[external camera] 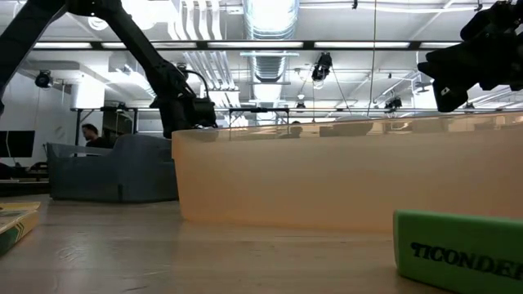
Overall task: Pick & Place School Supplies
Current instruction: Put the top pliers into the black bin
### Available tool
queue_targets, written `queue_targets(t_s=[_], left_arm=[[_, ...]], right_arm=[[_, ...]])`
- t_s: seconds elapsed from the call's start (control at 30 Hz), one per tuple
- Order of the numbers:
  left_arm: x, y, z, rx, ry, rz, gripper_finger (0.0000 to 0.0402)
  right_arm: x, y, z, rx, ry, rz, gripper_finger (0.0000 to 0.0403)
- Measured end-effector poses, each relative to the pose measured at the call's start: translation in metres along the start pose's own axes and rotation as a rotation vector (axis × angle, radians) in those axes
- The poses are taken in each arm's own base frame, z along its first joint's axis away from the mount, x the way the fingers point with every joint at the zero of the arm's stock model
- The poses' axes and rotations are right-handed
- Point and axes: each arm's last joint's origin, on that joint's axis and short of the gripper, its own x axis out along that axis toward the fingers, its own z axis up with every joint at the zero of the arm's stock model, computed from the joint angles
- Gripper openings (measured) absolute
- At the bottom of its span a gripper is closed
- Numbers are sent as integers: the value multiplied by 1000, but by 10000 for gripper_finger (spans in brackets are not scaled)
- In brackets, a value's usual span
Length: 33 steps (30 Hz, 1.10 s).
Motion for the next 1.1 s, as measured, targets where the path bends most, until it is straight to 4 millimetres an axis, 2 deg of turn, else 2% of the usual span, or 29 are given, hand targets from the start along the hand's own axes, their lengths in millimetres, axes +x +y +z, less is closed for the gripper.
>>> queue_targets(t_s=[0.23,0.63,0.87,1.1], left_arm=[[0,-1,0,-21,-7,-14,54],[-7,-4,-1,-76,-6,-32,55],[-42,-9,1,-39,-105,3,55],[-96,-21,-5,-6,-220,54,55]], right_arm=[[0,0,0,0,0,0,91],[0,0,0,0,0,0,91],[0,0,0,0,0,0,91],[0,0,0,0,0,0,91]])
